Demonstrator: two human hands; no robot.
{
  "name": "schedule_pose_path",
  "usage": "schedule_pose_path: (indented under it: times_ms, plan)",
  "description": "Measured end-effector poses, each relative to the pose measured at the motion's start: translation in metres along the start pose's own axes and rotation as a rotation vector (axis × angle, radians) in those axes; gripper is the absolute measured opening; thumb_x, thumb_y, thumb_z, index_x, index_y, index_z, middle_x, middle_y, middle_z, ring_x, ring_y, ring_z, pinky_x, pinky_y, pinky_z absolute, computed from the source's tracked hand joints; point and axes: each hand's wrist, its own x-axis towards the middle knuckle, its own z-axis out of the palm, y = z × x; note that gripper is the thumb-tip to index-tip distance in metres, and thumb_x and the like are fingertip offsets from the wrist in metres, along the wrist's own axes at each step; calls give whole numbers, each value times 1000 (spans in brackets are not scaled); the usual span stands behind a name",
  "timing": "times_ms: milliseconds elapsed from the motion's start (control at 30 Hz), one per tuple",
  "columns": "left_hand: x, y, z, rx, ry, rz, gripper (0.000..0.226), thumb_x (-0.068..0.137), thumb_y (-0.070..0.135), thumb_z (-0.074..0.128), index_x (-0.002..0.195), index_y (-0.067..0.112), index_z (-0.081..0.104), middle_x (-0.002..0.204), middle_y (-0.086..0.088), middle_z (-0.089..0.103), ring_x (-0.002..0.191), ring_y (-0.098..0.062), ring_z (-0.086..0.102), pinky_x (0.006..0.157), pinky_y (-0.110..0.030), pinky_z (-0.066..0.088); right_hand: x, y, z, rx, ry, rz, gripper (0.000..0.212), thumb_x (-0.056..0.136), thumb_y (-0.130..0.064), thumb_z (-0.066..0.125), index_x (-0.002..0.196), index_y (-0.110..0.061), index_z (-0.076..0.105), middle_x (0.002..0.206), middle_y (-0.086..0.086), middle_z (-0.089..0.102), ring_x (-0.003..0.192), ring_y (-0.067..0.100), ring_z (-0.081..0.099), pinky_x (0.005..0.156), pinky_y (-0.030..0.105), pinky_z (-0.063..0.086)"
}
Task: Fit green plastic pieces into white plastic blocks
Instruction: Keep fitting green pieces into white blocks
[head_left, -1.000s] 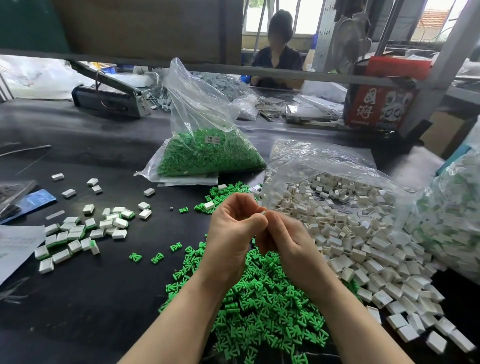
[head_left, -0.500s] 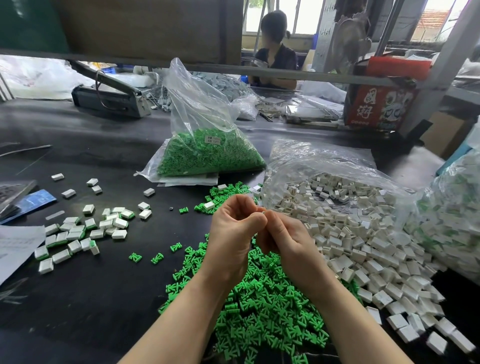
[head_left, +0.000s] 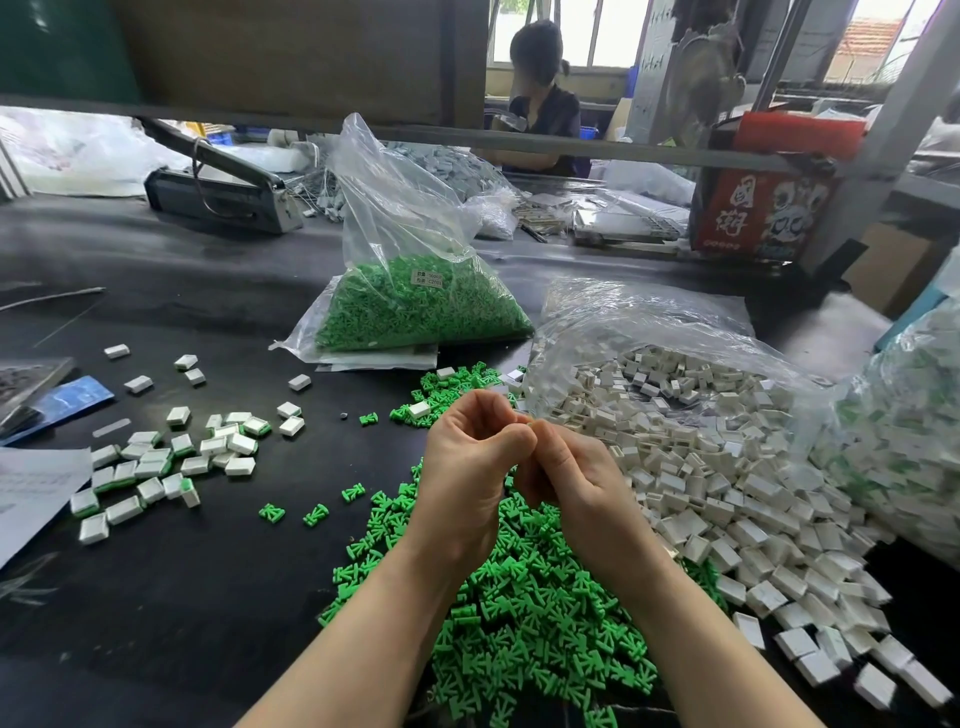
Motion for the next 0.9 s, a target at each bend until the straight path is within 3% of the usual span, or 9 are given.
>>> schedule_pose_path:
  times_ms: [400, 567, 700, 900]
  plan:
    - [-1, 2, 0, 19, -3, 18, 18, 63, -5, 52, 72, 10, 48, 56, -6, 45, 41, -18, 39, 39, -24, 37, 0, 0, 2, 24, 14, 36, 43, 99, -35, 36, 63, -16, 48, 55, -9, 47, 54, 4, 41, 54, 18, 33]
    - [3, 0, -7, 119, 34, 67, 17, 67, 1, 60, 78, 14, 62, 63, -2, 53, 54, -18, 46, 54, -33, 40, -1, -1, 3, 222, -3, 131, 45, 96, -39, 32, 64, -14, 51, 55, -6, 46, 52, 6, 39, 52, 17, 33]
    - [3, -1, -10, 77, -52, 96, 20, 74, 1, 68, 92, 8, 63, 63, 2, 61, 53, -11, 57, 59, -21, 50, 1, -1, 1, 351, 3, 226, 51, 94, -46, 32, 58, -20, 57, 54, -3, 45, 51, 9, 39, 51, 21, 33]
    - [3, 0, -13, 71, -86, 107, 23, 75, 3, 73, 96, 7, 64, 68, 3, 65, 60, -9, 63, 63, -17, 51, 2, -3, -1, 425, 20, 259, 51, 94, -48, 35, 55, -21, 54, 52, -5, 43, 46, 7, 39, 47, 16, 36]
